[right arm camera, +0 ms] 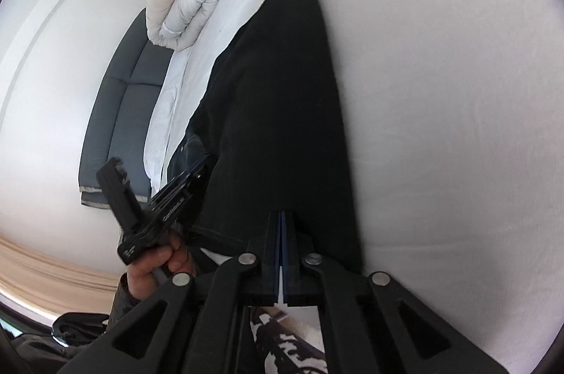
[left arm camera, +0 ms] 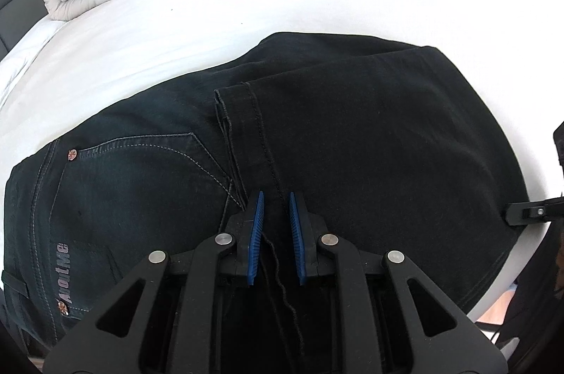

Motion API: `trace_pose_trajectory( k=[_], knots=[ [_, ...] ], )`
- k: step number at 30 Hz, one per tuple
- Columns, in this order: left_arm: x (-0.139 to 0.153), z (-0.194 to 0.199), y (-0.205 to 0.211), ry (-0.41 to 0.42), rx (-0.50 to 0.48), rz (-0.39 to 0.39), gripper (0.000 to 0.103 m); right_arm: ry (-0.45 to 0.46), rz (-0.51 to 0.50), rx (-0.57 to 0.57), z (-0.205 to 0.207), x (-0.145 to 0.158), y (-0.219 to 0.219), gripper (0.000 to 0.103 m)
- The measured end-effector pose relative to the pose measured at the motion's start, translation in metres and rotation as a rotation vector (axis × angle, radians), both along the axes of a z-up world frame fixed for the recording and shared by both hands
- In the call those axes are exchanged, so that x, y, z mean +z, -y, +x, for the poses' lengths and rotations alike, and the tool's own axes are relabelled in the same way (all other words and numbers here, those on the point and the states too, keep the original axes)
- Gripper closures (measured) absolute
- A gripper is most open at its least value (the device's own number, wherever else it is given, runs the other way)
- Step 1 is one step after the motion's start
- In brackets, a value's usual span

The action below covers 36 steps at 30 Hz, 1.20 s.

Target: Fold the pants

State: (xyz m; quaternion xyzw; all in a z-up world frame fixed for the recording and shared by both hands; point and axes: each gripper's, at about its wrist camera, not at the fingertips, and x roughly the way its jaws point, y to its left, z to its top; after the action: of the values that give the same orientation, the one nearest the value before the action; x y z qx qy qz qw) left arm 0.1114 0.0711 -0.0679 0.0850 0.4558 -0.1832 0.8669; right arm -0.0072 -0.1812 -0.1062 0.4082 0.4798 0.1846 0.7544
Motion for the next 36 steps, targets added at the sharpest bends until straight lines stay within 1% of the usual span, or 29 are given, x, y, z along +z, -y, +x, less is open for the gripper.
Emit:
trace_pose_trajectory(
  k=[2, 4, 6, 8, 9, 10, 11, 12, 13, 14, 16, 17, 18, 19, 21, 22, 24, 25, 26, 27, 28, 30, 32, 33, 34, 36],
  knots=[
    [0.003, -0.002, -0.009, 0.002, 0.014, -0.053, 0.088, 0.011, 0.024, -0.011, -0.001, -0.005, 0.003, 0.103],
    [0.010, -0.009, -0.025, -0.022, 0.047, -0.127, 0.088, 0.018, 0.042, -0.020, -0.004, -0.008, 0.006, 0.103],
    [0.019, -0.020, -0.044, -0.032, 0.086, -0.184, 0.088, 0.032, 0.014, -0.022, -0.006, -0.005, 0.002, 0.103],
    [0.030, -0.037, -0.070, -0.021, 0.129, -0.256, 0.086, 0.035, 0.014, -0.031, -0.009, -0.006, 0.003, 0.103],
    [0.033, -0.047, -0.087, -0.023, 0.159, -0.310, 0.073, 0.037, 0.018, -0.036, -0.009, -0.006, 0.003, 0.103],
    [0.035, -0.055, -0.103, -0.026, 0.193, -0.361, 0.037, 0.040, 0.018, -0.040, -0.010, -0.005, 0.002, 0.103],
    [0.037, -0.066, -0.126, -0.020, 0.254, -0.436, 0.018, 0.045, 0.015, -0.044, -0.011, -0.004, 0.001, 0.103],
    [0.038, -0.077, -0.143, -0.003, 0.307, -0.489, 0.005, 0.050, 0.011, -0.050, -0.012, -0.004, 0.001, 0.103],
    [0.038, -0.090, -0.167, 0.024, 0.385, -0.554, 0.005, 0.052, 0.009, -0.057, -0.013, -0.004, 0.000, 0.103],
    [0.037, -0.099, -0.185, 0.025, 0.439, -0.602, 0.005, 0.050, 0.013, -0.064, -0.014, -0.004, 0.001, 0.103],
    [0.026, -0.114, -0.226, 0.003, 0.551, -0.722, 0.005, 0.036, 0.032, -0.087, -0.016, -0.004, 0.002, 0.103],
    [0.022, -0.119, -0.240, -0.002, 0.596, -0.767, 0.005, 0.030, 0.038, -0.097, -0.016, -0.005, 0.002, 0.103],
    [0.016, -0.123, -0.256, -0.010, 0.647, -0.830, 0.005, 0.025, 0.040, -0.103, -0.017, -0.005, 0.003, 0.103],
    [0.007, -0.125, -0.274, -0.030, 0.705, -0.922, 0.006, 0.021, 0.042, -0.110, -0.017, -0.005, 0.003, 0.103],
    [-0.004, -0.126, -0.290, -0.060, 0.755, -1.013, 0.007, 0.013, 0.043, -0.122, -0.019, -0.004, 0.003, 0.103],
    [-0.008, -0.126, -0.295, -0.064, 0.769, -1.036, 0.007, 0.009, 0.045, -0.126, -0.018, -0.003, 0.002, 0.103],
    [-0.013, -0.125, -0.300, -0.071, 0.789, -1.048, 0.007, 0.001, 0.050, -0.134, -0.018, -0.003, 0.002, 0.103],
    [-0.017, -0.124, -0.302, -0.083, 0.796, -1.069, 0.007, -0.003, 0.053, -0.138, -0.018, -0.003, 0.002, 0.103],
    [-0.019, -0.122, -0.303, -0.089, 0.804, -1.073, 0.007, -0.004, 0.053, -0.140, -0.018, -0.004, 0.002, 0.103],
    [-0.019, -0.120, -0.303, -0.086, 0.807, -1.055, 0.007, -0.007, 0.053, -0.143, -0.018, -0.004, 0.002, 0.103],
    [-0.019, -0.118, -0.304, -0.087, 0.809, -1.054, 0.007, -0.008, 0.054, -0.144, -0.018, -0.005, 0.003, 0.103],
    [-0.022, -0.119, -0.312, -0.083, 0.816, -1.084, 0.007, -0.012, 0.057, -0.145, -0.017, -0.006, 0.003, 0.103],
    [-0.025, -0.115, -0.314, -0.076, 0.810, -1.109, 0.012, -0.015, 0.058, -0.145, -0.017, -0.007, 0.004, 0.103],
    [-0.029, -0.111, -0.315, -0.082, 0.813, -1.105, 0.016, -0.016, 0.057, -0.144, -0.017, -0.007, 0.004, 0.103],
    [-0.030, -0.109, -0.318, -0.090, 0.826, -1.103, 0.022, -0.017, 0.057, -0.144, -0.016, -0.007, 0.004, 0.103],
    [-0.033, -0.107, -0.318, -0.092, 0.816, -1.125, 0.023, -0.018, 0.055, -0.144, -0.016, -0.006, 0.004, 0.103]
  ],
)
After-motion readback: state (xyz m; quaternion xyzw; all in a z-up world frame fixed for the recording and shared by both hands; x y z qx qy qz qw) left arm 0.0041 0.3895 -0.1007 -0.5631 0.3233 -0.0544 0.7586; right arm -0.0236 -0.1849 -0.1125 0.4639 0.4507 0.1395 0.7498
